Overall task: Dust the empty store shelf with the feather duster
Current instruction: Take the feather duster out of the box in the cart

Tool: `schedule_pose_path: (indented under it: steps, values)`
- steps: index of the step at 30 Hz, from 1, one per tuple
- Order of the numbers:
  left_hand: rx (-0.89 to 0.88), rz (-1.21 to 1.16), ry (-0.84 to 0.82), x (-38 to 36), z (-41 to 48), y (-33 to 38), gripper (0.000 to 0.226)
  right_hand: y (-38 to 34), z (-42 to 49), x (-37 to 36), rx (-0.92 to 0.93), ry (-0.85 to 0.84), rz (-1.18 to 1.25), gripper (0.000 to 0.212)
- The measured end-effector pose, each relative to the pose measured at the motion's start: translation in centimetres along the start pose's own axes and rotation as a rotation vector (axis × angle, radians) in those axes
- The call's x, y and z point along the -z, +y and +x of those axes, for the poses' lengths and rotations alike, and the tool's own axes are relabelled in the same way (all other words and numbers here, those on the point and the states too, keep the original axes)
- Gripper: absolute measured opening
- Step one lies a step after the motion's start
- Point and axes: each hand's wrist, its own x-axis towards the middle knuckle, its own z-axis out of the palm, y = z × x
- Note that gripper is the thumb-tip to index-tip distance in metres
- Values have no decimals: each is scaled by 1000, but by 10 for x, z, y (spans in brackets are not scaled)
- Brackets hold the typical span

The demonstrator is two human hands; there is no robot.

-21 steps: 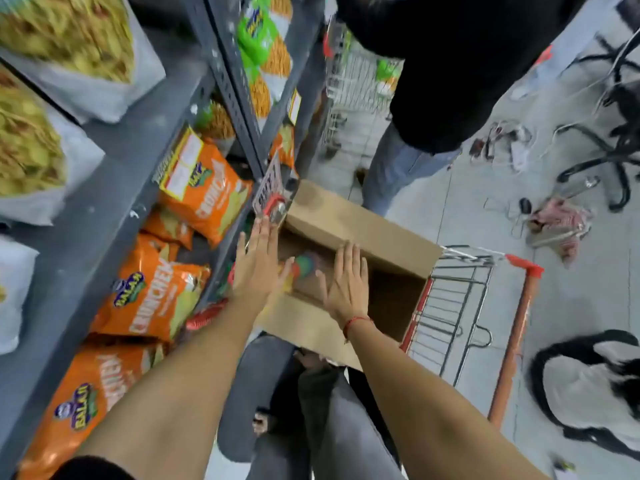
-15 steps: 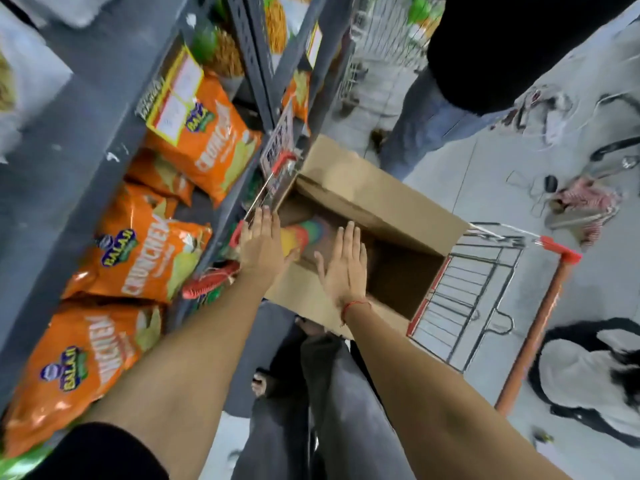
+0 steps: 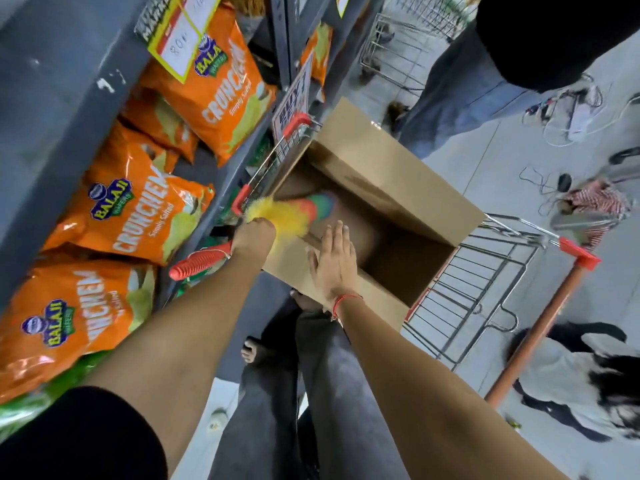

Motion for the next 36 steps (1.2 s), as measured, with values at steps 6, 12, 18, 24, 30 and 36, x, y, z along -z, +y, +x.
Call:
schedule_pose_path:
  steps: [6,12,18,24,30,36]
  values:
    - [-88,156,47,41,-40,-10,34,-22,-13,27,8,52,18,61]
    - [-118,80,39,73,-87,-34,40,-33,-40,58,23,71,39,61]
    - [-61,-207,4,117,-134,-60,31,-44,-72,109,36,139,109,56]
    - [-76,-172,96,189,-175,-81,30,-75,-73,177,64,307,198,59]
    - [-44,-154,300,260,-219,-110,28,-124,-71,270,245,522,339,51]
    - [29,-216,472,324,-294,-147,24,-177,-87,352,387,688,431,51]
